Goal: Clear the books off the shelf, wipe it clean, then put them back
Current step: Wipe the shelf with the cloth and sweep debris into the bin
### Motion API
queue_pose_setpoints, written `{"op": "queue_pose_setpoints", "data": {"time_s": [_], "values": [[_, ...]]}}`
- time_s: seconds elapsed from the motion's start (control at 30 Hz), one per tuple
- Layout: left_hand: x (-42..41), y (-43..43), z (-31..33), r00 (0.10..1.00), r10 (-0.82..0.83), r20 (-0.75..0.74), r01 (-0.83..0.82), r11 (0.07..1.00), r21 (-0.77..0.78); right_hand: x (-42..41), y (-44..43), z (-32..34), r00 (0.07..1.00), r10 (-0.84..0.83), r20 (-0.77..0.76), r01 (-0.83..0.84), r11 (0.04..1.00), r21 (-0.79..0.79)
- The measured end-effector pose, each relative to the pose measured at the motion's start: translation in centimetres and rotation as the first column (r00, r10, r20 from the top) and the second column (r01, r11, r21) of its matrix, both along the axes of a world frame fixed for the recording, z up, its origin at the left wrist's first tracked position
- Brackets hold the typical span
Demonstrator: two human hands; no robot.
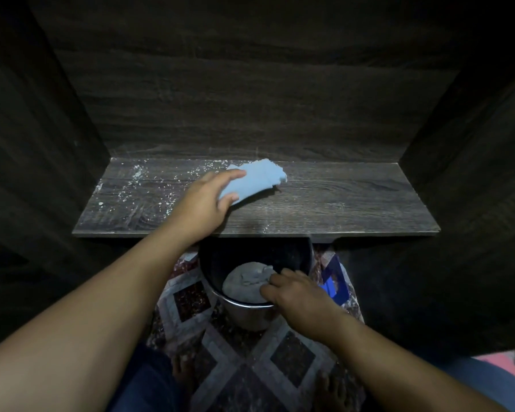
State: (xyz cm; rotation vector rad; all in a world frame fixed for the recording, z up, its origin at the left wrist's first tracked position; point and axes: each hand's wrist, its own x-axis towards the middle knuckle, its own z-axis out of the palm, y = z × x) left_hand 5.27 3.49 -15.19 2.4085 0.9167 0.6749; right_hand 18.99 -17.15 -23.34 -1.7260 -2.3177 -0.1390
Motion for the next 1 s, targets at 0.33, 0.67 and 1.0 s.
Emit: {"op": "queue_pose_setpoints", "data": {"time_s": [0.33, 0.67, 1.0], "values": [[1.5, 0.2, -1.1, 0.946, -0.175, -0.274, 0.183, 0.983, 0.002, 1.2, -0.2, -0.7, 0.998, -0.061, 0.028, 0.061, 0.998, -0.026], [0.1, -2.5, -0.2, 0.909, -0.349, -0.227, 0.301, 0.928, -0.219, 0.7, -1.3, 0.0, 1.0, -0.024, 0.004, 0.024, 0.998, -0.066], [1.2, 1.5, -0.2, 1.0, -0.009, -0.007, 0.009, 1.0, 0.002, 0.6, 0.9, -0.6, 0.998, -0.064, -0.019, 0.063, 0.996, -0.059]]}}
